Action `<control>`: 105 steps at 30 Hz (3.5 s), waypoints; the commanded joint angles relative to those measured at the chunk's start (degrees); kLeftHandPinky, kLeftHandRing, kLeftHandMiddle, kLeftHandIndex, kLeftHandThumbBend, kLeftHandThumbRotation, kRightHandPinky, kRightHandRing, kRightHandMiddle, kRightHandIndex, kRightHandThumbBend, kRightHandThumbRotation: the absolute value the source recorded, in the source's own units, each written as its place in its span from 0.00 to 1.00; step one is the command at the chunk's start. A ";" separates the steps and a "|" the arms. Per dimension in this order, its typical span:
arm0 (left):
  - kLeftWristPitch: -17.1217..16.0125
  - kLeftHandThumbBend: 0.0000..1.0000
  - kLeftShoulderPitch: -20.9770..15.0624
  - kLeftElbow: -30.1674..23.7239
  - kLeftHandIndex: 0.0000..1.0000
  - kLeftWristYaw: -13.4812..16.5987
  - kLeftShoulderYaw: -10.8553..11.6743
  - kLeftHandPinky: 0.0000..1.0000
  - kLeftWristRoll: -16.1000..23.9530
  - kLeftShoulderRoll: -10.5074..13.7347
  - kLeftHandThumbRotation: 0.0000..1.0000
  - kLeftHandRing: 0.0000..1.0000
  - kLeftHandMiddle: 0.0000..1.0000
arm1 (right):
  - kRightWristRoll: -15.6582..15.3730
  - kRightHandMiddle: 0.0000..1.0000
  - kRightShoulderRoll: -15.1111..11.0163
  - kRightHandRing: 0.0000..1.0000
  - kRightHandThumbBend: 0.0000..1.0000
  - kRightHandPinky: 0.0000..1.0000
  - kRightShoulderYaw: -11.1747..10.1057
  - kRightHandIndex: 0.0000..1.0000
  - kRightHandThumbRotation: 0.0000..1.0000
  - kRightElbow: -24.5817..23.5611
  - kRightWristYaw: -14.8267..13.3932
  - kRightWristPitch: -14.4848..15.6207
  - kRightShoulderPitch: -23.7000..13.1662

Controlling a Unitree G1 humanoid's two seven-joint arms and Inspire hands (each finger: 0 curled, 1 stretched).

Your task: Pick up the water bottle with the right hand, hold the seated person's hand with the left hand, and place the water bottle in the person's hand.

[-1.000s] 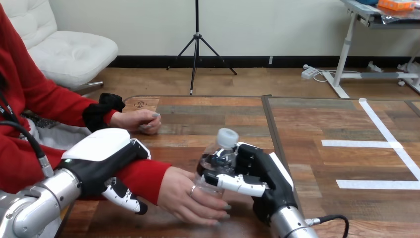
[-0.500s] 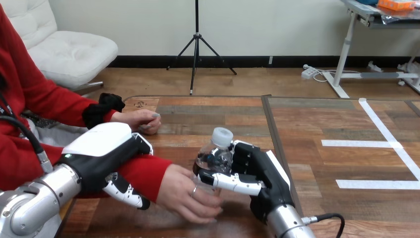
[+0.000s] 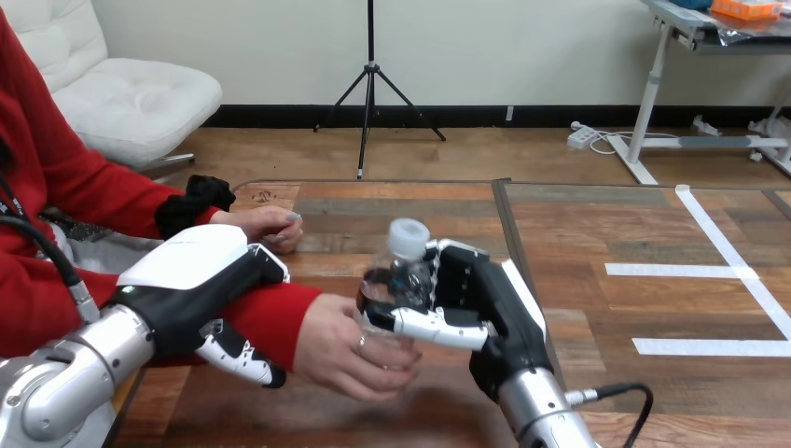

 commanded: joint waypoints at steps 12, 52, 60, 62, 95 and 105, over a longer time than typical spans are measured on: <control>-2.58 0.88 -6.77 -2.55 0.37 0.35 -1.85 0.28 -2.38 -4.34 0.00 0.32 0.38 | -0.14 0.45 5.74 0.41 0.87 0.37 4.47 0.43 0.00 -10.06 -1.29 2.67 -5.32; -1.58 0.94 -4.93 -5.60 0.56 0.01 -0.84 0.47 -0.23 -3.01 0.00 0.50 0.54 | -4.40 0.53 3.53 0.50 0.83 0.44 2.93 0.52 0.08 -9.43 -4.31 1.90 -5.53; -2.21 0.96 -4.19 -5.97 0.67 0.29 -0.44 0.56 0.39 -2.39 0.04 0.60 0.65 | -5.38 0.57 2.55 0.54 0.82 0.47 2.12 0.59 0.18 -9.43 -4.85 1.85 -5.54; -2.20 0.96 -3.92 -6.00 0.69 0.28 -0.31 0.57 0.22 -2.33 0.05 0.62 0.67 | -5.17 0.58 2.35 0.55 0.82 0.48 1.84 0.60 0.20 -9.42 -4.75 1.85 -5.54; -6.51 1.00 0.95 -3.33 0.98 5.86 2.36 0.89 -0.47 -1.86 0.41 0.95 0.97 | -2.28 0.68 -2.17 0.66 0.92 0.59 -4.03 0.73 0.48 -9.06 0.19 0.07 -4.63; -7.37 1.00 2.18 -2.64 1.00 8.35 2.16 0.96 -0.41 -2.48 0.49 1.00 1.00 | -1.49 0.69 -3.49 0.67 0.96 0.62 -5.84 0.75 0.52 -8.42 1.54 -1.83 -4.03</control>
